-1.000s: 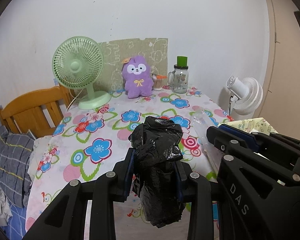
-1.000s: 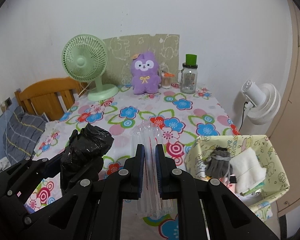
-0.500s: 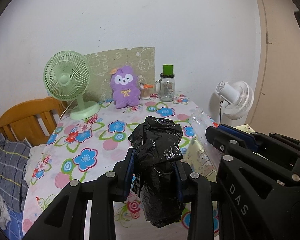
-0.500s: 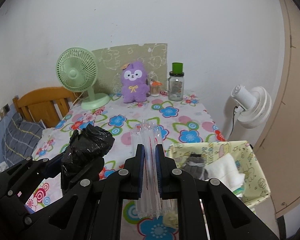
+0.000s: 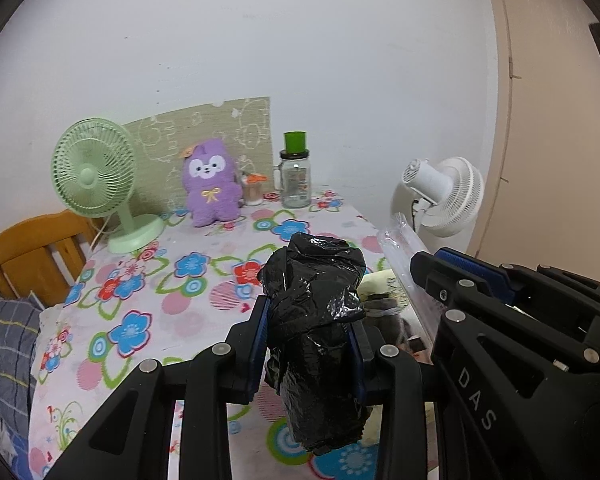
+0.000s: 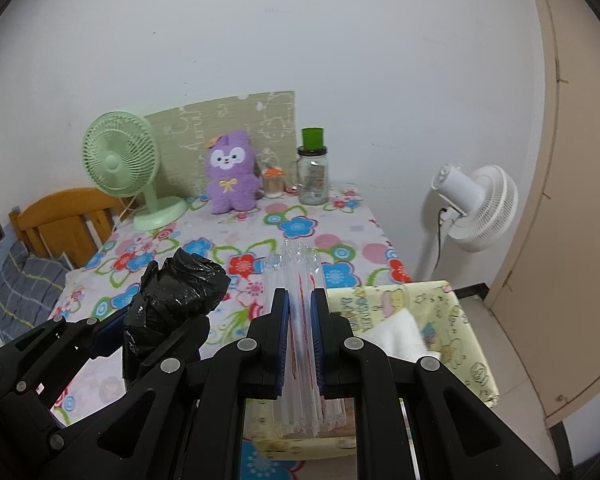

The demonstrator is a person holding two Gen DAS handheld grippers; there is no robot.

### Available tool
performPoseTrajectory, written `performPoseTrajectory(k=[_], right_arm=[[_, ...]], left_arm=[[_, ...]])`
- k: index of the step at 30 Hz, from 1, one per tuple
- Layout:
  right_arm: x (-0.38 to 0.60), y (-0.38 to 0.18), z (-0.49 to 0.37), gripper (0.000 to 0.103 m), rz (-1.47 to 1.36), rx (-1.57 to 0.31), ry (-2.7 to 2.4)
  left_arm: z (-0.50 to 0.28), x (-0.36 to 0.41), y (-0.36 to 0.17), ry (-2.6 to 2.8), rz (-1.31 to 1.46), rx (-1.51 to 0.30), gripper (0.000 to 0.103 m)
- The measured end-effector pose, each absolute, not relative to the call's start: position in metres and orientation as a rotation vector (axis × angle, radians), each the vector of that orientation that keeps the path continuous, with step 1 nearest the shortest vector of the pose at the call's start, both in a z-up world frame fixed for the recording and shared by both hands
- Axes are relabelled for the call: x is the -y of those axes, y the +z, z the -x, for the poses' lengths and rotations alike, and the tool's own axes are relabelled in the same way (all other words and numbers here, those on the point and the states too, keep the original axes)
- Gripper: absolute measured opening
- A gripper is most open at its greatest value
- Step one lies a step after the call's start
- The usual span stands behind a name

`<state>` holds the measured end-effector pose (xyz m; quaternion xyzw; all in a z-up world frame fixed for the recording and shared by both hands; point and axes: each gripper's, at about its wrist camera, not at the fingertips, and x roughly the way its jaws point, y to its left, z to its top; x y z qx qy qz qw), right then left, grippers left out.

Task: Organize soft objects
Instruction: 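Carry the black umbrella with the left tool while the right tool carries the straw pack to the box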

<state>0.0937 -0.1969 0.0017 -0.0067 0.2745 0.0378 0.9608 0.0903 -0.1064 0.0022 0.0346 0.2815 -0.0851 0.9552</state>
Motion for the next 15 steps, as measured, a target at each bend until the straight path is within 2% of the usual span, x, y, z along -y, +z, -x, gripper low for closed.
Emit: performPoseTrajectory(k=[15], right_arm=[[0.246, -0.01, -0.108, 0.014, -0.018, -0.582, 0.002]], left_arm=[[-0.111, 0.155, -0.009, -0.246, -0.101, -0.602, 0.034]])
